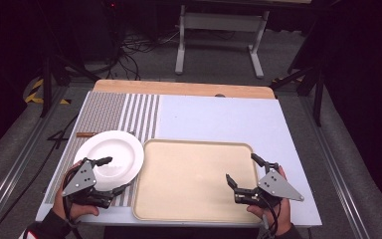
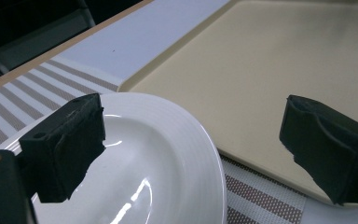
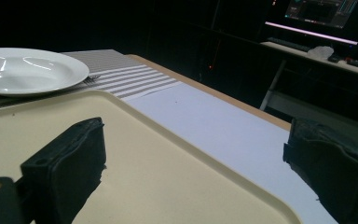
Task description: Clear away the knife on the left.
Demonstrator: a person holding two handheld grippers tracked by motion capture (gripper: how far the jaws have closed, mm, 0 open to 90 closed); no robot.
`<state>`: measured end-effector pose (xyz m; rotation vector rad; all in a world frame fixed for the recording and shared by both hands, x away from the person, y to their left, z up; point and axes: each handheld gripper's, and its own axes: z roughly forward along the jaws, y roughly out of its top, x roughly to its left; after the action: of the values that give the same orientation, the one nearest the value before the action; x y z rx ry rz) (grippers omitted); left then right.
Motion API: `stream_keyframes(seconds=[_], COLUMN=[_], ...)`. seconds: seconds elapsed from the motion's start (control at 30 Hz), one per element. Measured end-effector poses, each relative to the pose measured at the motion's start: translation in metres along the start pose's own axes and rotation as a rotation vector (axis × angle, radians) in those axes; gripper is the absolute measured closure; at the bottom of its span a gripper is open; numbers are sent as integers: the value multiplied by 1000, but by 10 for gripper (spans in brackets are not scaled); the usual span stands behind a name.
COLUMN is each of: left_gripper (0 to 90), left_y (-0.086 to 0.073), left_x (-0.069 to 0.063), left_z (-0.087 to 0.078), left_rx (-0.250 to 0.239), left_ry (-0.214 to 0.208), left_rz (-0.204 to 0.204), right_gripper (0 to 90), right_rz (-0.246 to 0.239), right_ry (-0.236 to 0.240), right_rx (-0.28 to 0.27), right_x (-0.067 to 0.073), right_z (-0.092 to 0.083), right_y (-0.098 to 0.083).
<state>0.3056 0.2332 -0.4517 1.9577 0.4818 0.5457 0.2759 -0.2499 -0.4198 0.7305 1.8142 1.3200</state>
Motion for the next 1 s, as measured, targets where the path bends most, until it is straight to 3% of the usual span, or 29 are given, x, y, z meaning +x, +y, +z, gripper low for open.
stream_keyframes(seconds=[0.43, 0.7, 1.0], left_gripper=[79, 72, 85], left_y=[0, -8, -29], left_x=[-6, -1, 11], left_z=[-5, -29, -68], left_rx=[21, 40, 49], left_ry=[13, 85, 155], left_rz=[28, 17, -44], right_gripper=[57, 56, 62], right_rz=[-21, -32, -50], right_ry=[-17, 10, 32], right_rx=[-37, -32, 8], right_x=[-4, -2, 0], right_z=[-8, 1, 16], right_y=[0, 0, -1])
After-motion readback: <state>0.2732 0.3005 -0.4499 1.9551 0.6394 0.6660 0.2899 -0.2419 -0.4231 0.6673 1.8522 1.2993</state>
